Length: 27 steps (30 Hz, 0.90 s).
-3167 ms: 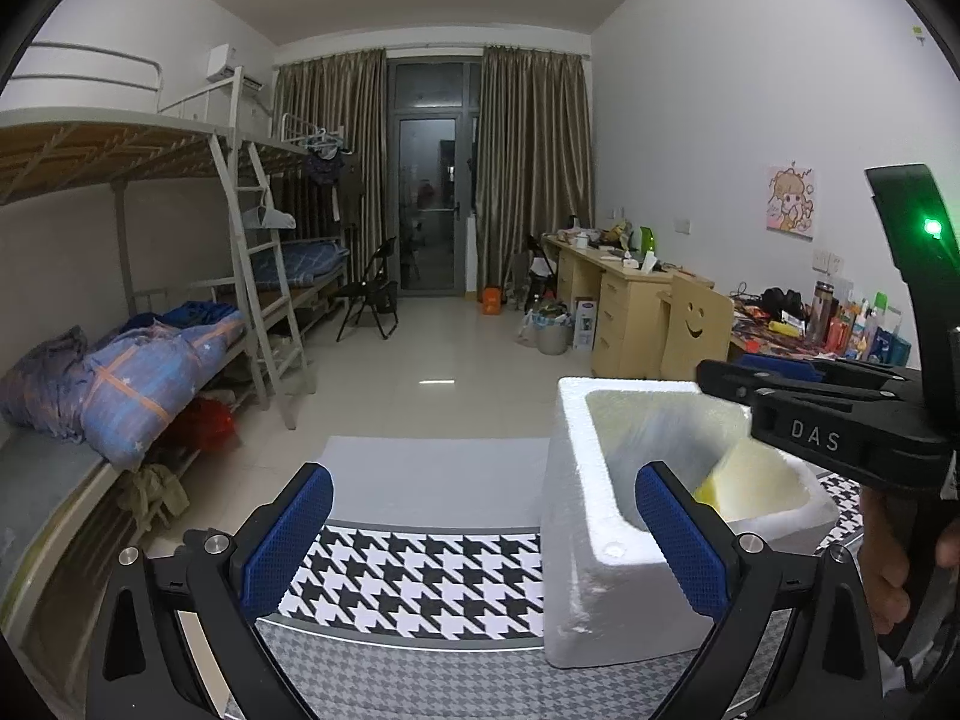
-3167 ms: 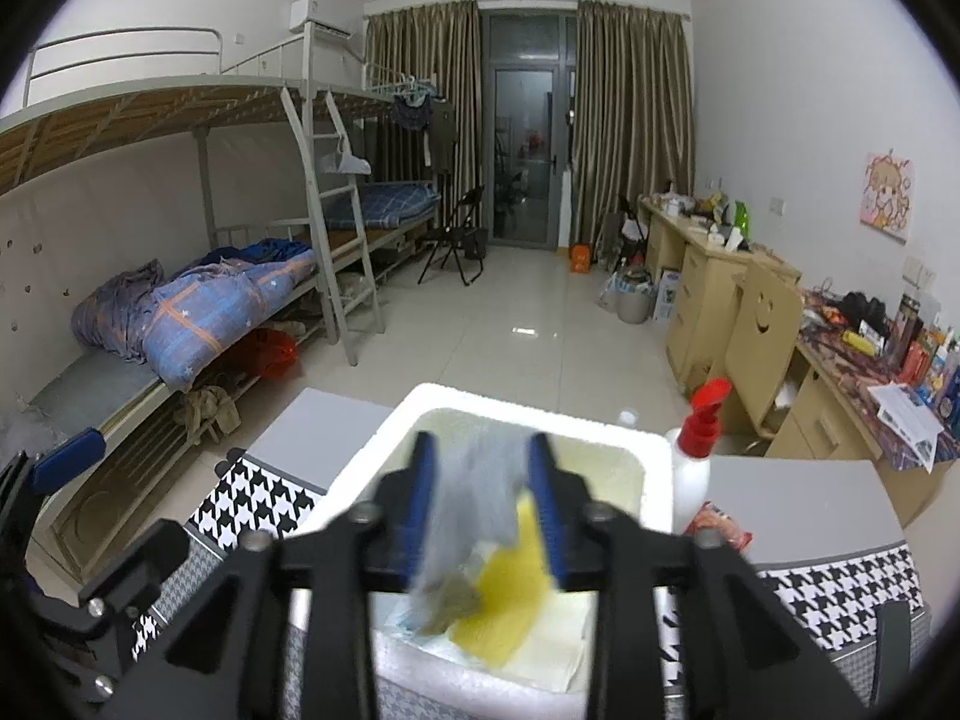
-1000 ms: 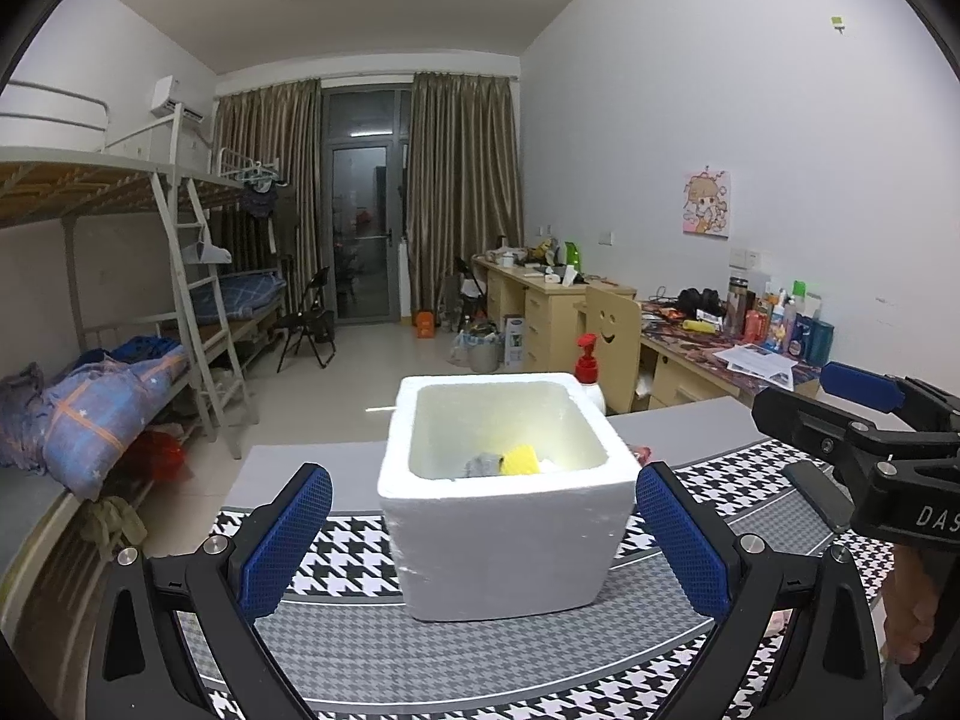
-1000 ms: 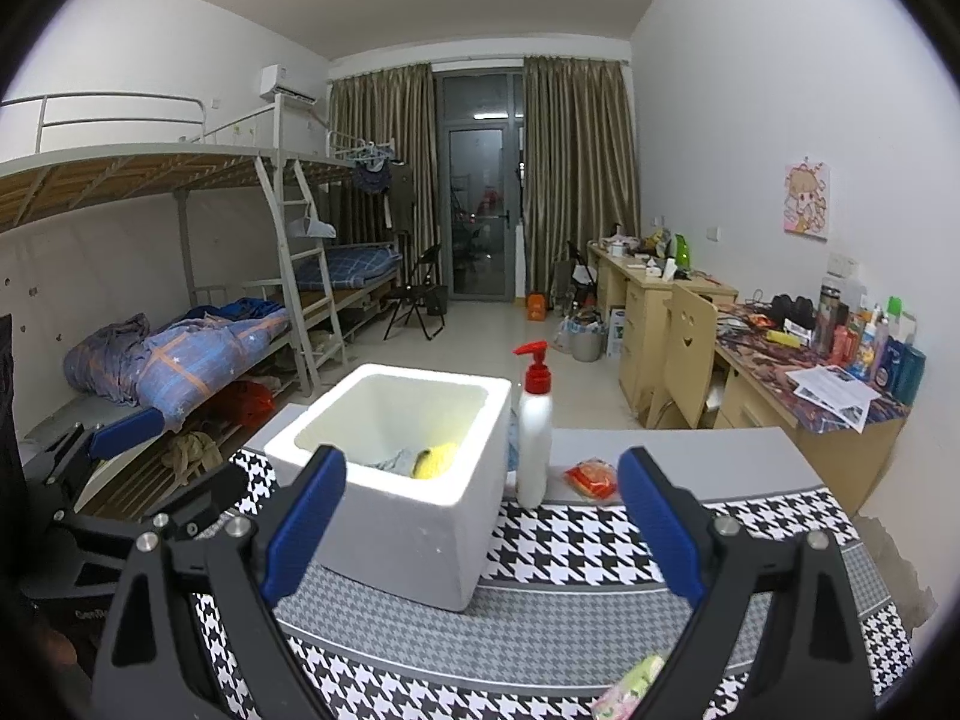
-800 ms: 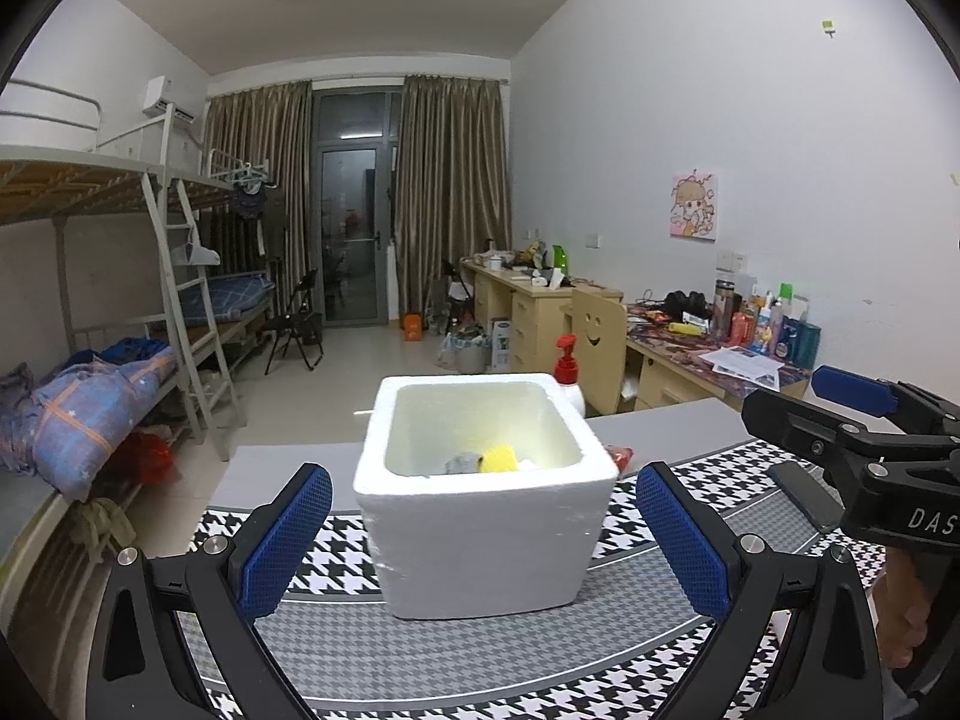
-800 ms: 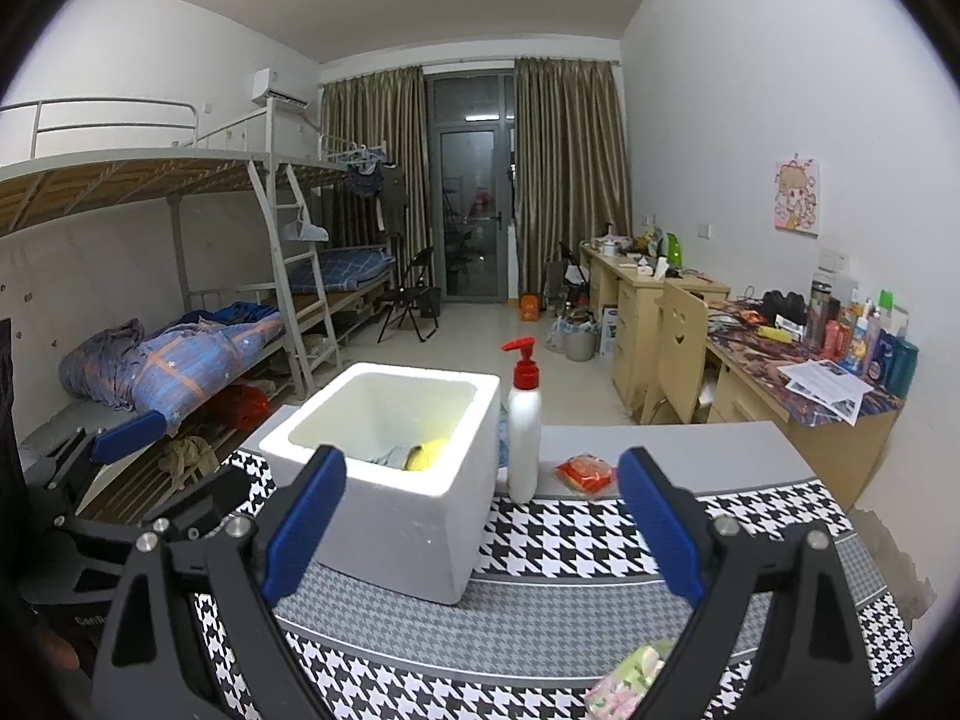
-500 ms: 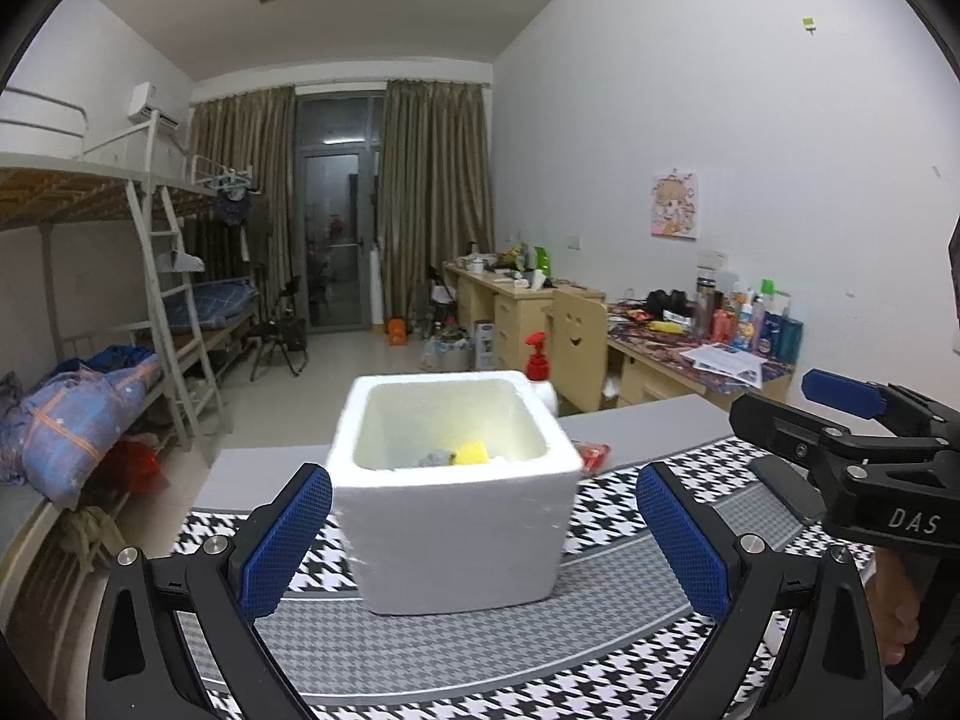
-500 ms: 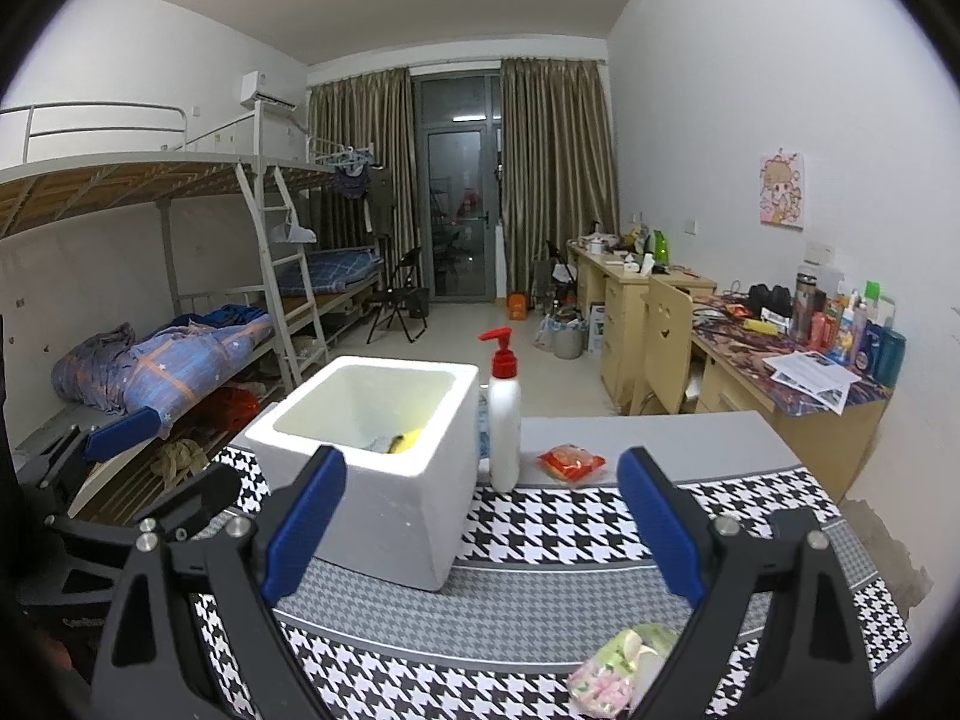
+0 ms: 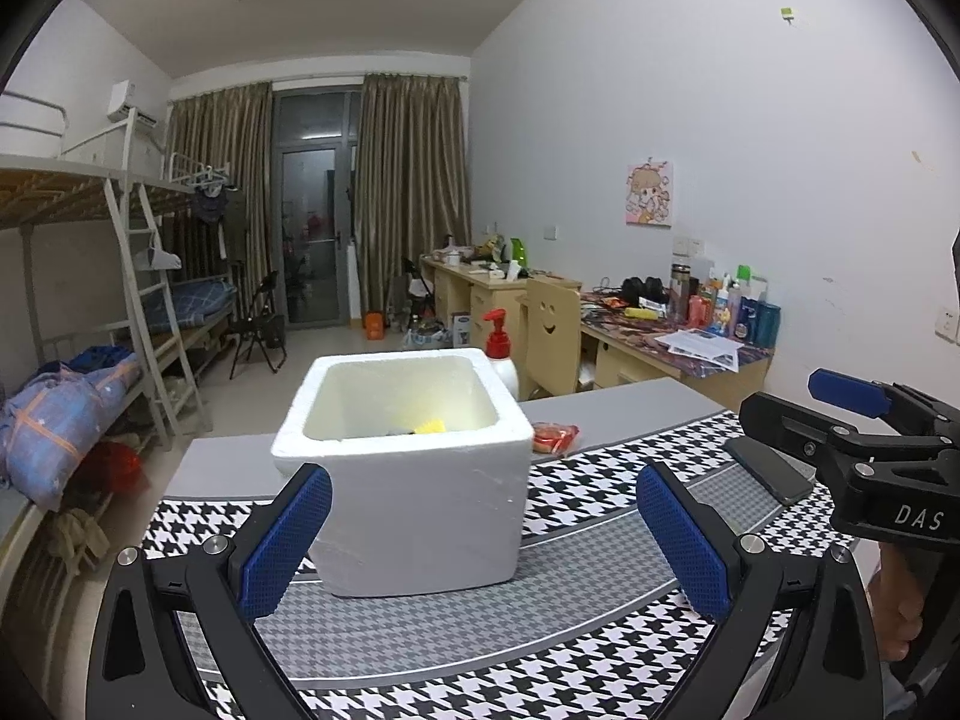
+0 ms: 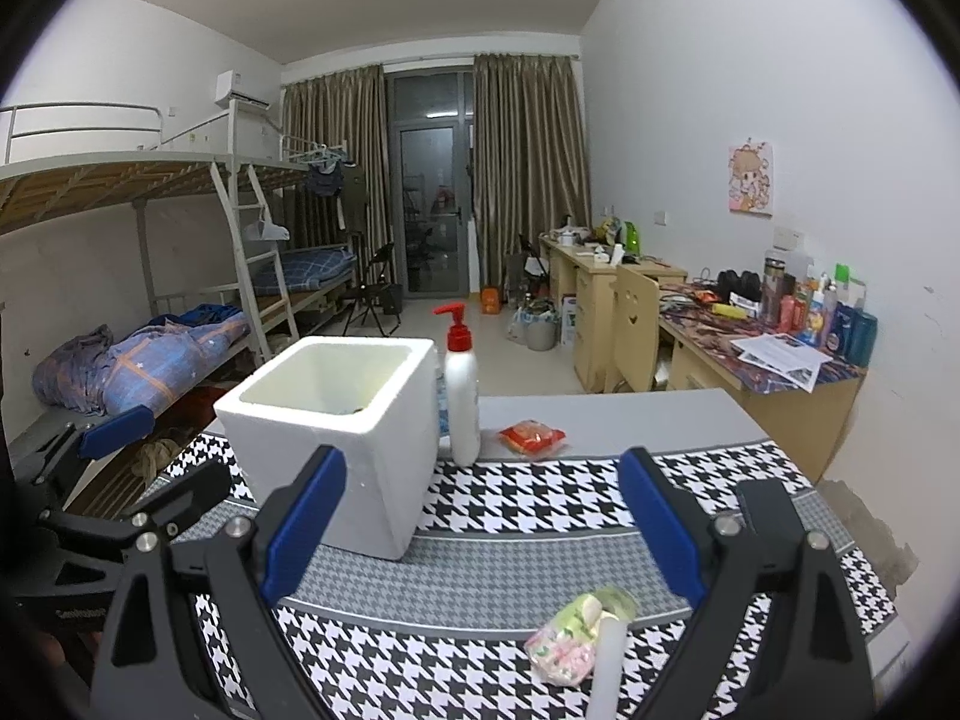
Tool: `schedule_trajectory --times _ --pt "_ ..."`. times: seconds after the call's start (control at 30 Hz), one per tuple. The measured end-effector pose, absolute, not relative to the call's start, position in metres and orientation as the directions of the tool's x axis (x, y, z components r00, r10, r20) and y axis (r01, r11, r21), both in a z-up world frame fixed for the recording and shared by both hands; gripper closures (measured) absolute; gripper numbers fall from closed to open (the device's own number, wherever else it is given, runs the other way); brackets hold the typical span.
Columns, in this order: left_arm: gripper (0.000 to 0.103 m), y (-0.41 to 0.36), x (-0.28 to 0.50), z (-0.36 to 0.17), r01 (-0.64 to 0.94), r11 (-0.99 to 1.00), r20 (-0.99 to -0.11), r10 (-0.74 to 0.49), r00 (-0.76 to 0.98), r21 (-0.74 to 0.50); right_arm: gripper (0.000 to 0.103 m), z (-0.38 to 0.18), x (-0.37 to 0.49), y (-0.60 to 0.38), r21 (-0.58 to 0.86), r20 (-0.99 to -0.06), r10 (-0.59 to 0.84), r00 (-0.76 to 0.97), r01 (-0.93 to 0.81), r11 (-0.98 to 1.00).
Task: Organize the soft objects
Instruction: 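Withdraw both tools from the box back toward the tissue pack and foam tube, then reach the right tool to the white foam tube and close on it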
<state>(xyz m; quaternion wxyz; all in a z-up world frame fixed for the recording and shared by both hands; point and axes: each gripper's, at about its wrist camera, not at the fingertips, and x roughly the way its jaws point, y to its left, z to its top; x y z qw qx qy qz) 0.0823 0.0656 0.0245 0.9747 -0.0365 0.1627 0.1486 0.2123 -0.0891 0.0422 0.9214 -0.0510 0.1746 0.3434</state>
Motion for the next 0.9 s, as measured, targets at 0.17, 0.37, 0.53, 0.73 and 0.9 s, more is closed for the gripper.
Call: schedule_trajectory --times 0.17,0.37,0.53,0.73,0.9 --pt "0.001 0.058 0.083 0.023 -0.28 0.96 -0.324 0.255 0.911 -0.032 0.009 0.039 0.208 -0.099 0.021 -0.354 0.603 0.715 -0.638 0.77" --pt "0.001 0.047 0.085 0.018 -0.265 0.964 -0.326 0.242 0.914 -0.027 0.008 0.03 0.211 -0.11 0.035 -0.362 0.582 0.728 -0.613 0.789" --pt "0.001 0.04 0.09 0.014 -0.242 0.97 -0.343 0.217 0.914 -0.03 0.008 0.025 0.211 -0.117 0.025 -0.363 0.564 0.741 -0.597 0.802" --pt "0.001 0.035 0.091 0.013 -0.225 0.974 -0.343 0.199 0.918 -0.036 0.009 0.02 0.21 -0.128 0.01 -0.361 0.535 0.764 -0.57 0.821" --pt "0.001 0.029 0.097 0.011 -0.199 0.979 -0.348 0.174 0.921 -0.039 0.009 0.016 0.211 -0.136 0.011 -0.365 0.517 0.774 -0.551 0.834"
